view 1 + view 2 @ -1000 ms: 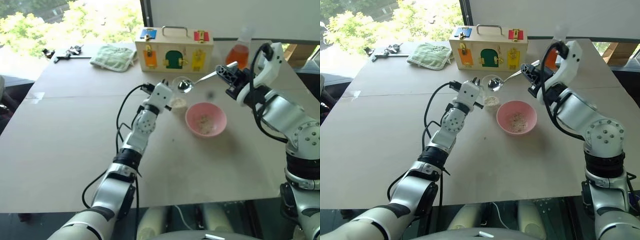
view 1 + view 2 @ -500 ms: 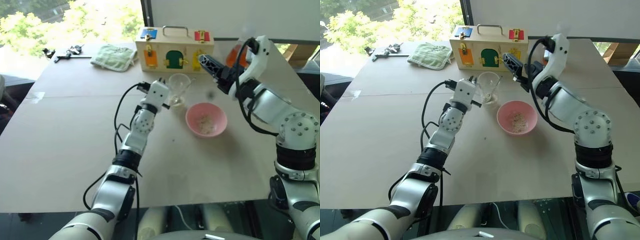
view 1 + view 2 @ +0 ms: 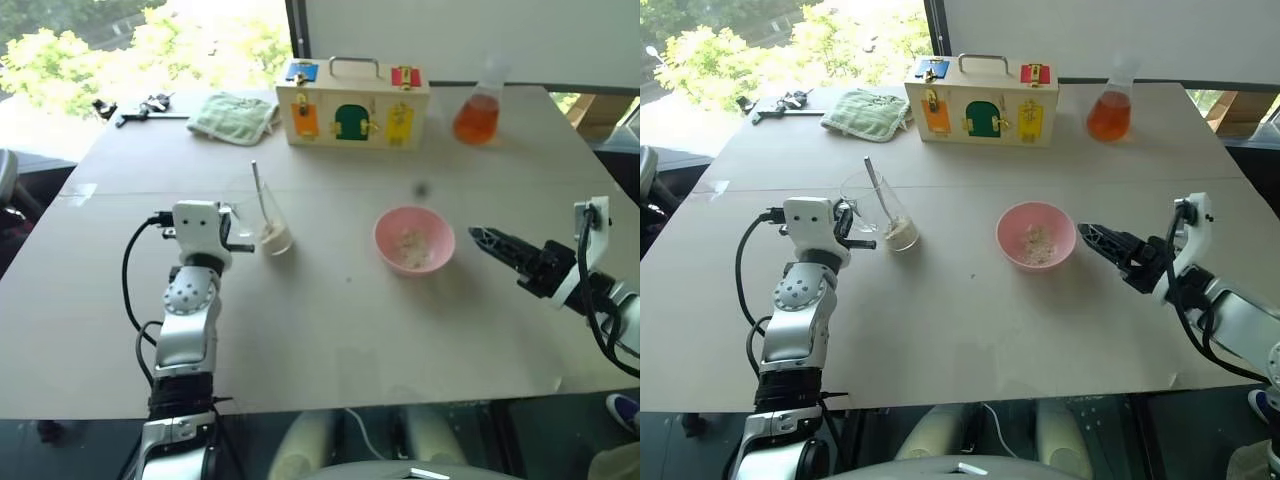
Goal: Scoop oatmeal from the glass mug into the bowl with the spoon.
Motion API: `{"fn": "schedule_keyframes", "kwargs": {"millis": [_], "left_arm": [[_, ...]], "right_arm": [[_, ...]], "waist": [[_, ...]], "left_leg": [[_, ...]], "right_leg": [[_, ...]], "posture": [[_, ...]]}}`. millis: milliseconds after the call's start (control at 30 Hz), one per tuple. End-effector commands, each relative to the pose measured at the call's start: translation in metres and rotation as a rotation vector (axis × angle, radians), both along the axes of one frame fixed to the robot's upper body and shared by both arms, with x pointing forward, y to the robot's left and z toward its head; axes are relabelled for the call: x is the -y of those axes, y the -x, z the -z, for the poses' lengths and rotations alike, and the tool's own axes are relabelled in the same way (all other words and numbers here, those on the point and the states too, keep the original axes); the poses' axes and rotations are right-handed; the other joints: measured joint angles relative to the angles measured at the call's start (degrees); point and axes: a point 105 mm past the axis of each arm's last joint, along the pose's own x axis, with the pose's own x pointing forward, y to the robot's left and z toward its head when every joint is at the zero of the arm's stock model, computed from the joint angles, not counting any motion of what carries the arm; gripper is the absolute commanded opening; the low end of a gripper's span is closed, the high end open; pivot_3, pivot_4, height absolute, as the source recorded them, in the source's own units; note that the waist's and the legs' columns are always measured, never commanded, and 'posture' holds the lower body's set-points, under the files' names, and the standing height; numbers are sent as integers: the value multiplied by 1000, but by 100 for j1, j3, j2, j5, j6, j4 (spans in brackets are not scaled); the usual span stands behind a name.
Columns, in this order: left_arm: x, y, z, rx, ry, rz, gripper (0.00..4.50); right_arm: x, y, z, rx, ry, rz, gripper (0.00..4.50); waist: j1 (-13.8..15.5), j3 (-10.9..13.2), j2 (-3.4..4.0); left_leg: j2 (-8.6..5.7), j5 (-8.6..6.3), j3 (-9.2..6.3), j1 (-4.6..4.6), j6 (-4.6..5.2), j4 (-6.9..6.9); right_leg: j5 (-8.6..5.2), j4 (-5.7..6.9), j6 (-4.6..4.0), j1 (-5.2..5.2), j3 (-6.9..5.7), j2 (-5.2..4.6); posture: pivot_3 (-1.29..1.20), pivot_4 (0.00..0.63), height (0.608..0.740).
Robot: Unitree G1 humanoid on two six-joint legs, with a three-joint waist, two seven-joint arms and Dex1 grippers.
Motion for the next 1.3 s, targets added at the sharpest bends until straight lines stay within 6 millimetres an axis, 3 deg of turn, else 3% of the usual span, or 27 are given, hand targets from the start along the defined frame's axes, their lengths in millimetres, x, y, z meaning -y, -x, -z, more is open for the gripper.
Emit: {"fn": "schedule_keyframes", "kwargs": {"millis": [33,267,433,867,1067,1300], "left_arm": [[15,0,-20,80,5,54,1261],[17,7,-35,144,-38,69,4461],[14,17,-41,148,-81,78,4461],[11,36,-26,85,-96,77,4461],[19,67,-9,-12,-36,230,4461],[33,121,33,-259,-51,480,4461]], "right_arm": [[3,1,2,37,34,-16,4500],[7,0,8,43,32,-14,4500],[9,3,14,35,33,-13,4500],[10,2,20,38,25,-14,4500],[6,15,21,131,98,-48,4500],[33,51,71,238,485,-185,4500]], "waist": [[5,0,0],[23,0,0],[56,0,0],[111,0,0],[104,0,1],[117,-1,5]], "left_leg": [[0,-1,-1,18,1,-3],[2,-1,-4,21,0,-9],[3,-1,-4,19,-2,-26],[3,7,-4,20,-14,-55],[5,8,-1,22,-16,-76],[7,-6,-2,31,5,-83]], "right_leg": [[-1,-6,1,16,-2,1],[1,-25,2,23,-2,1],[4,-51,7,25,-2,2],[4,-73,8,24,-1,-1],[4,-83,7,20,4,-1],[3,-112,7,39,-1,-3]], "posture": [[0,150,740],[0,150,740],[0,150,740],[0,150,740],[0,150,740],[0,150,740]]}}
